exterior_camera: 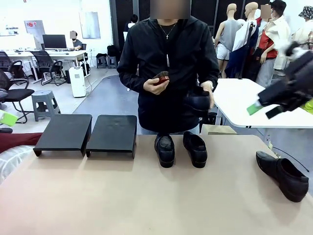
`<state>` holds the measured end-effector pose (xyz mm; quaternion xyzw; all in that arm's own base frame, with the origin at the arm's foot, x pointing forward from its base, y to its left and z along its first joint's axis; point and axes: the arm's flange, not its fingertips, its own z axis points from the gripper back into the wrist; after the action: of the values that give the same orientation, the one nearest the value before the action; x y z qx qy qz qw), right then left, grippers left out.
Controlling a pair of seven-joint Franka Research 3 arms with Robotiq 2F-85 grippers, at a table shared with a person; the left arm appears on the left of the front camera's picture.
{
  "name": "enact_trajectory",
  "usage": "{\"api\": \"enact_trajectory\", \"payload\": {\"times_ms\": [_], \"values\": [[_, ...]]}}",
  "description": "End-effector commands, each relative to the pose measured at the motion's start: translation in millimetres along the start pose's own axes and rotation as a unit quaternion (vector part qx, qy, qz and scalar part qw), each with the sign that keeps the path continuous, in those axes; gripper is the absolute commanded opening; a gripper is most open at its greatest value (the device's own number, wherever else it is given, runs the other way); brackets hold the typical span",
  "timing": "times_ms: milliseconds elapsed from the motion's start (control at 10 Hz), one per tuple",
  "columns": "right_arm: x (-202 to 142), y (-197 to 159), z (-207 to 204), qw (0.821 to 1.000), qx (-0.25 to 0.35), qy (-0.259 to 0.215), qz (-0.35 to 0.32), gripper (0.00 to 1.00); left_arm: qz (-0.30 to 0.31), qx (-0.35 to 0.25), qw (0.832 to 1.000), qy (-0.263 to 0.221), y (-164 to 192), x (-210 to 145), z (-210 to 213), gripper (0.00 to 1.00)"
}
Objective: Organize the shoes by placing them on the stand.
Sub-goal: Pick up one Shoe and place it in the middle of the table.
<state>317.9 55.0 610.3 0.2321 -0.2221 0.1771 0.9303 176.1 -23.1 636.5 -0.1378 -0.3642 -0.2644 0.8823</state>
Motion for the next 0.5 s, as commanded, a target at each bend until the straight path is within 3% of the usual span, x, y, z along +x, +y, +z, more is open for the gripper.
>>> {"api": "enact_trajectory", "payload": {"times_ms": [0, 300, 400], "values": [[-0.3, -12.8, 33.4, 1.0, -0.012, 0.006, -0.001, 1.0, 0.0, -0.003, 1.0, -0.005, 1.0, 1.4, -0.1, 1.0], [-102.3, -33.2, 164.5, 0.996, -0.025, -0.066, -0.055, 1.0, 0.0, -0.003, 1.0, -0.005, 1.0, 1.4, -0.1, 1.0], [-122.2, -47.8, 181.5, 0.992, -0.024, -0.086, -0.093, 1.0, 0.0, -0.003, 1.0, -0.005, 1.0, 1.4, -0.1, 1.0]]}}
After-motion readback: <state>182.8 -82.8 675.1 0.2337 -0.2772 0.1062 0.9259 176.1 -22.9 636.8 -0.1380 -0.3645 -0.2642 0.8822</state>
